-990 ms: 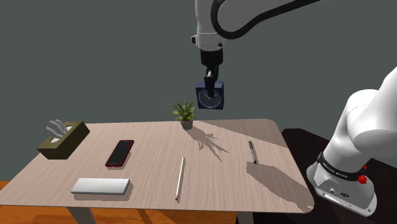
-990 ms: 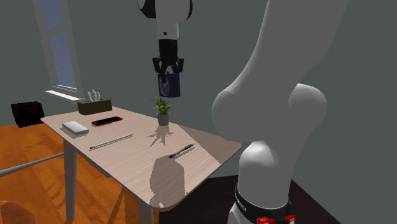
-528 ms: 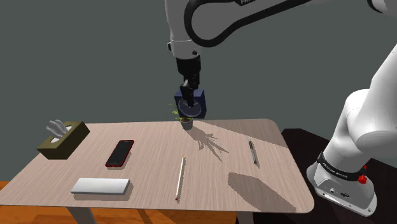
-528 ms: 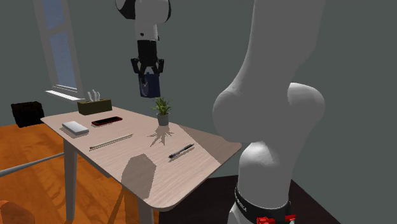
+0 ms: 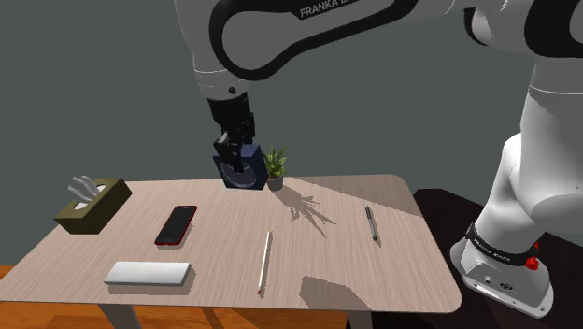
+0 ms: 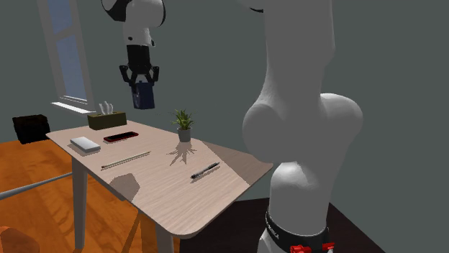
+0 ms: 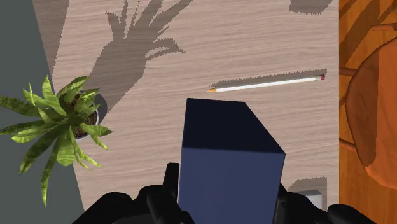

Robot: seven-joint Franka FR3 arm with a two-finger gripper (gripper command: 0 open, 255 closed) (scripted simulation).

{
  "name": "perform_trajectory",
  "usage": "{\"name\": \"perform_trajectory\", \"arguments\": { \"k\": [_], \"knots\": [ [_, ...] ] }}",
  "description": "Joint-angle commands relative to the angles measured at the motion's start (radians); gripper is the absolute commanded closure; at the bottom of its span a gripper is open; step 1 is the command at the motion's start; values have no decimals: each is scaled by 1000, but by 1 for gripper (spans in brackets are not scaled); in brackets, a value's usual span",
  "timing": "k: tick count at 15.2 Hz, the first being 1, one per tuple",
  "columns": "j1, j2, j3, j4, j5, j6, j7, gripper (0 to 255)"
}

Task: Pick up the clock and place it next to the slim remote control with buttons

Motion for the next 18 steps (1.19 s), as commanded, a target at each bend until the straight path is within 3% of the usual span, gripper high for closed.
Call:
{"name": "perform_trajectory", "arguments": {
  "k": [1, 5, 8, 18],
  "knots": [
    [35, 87, 9, 120, -31, -39, 40, 255],
    [123, 273, 14, 395, -91, -136, 102, 255],
    [218, 463, 2, 707, -139, -259, 126, 255],
    [178, 406, 5, 470, -126, -83, 139, 255]
  ]
}}
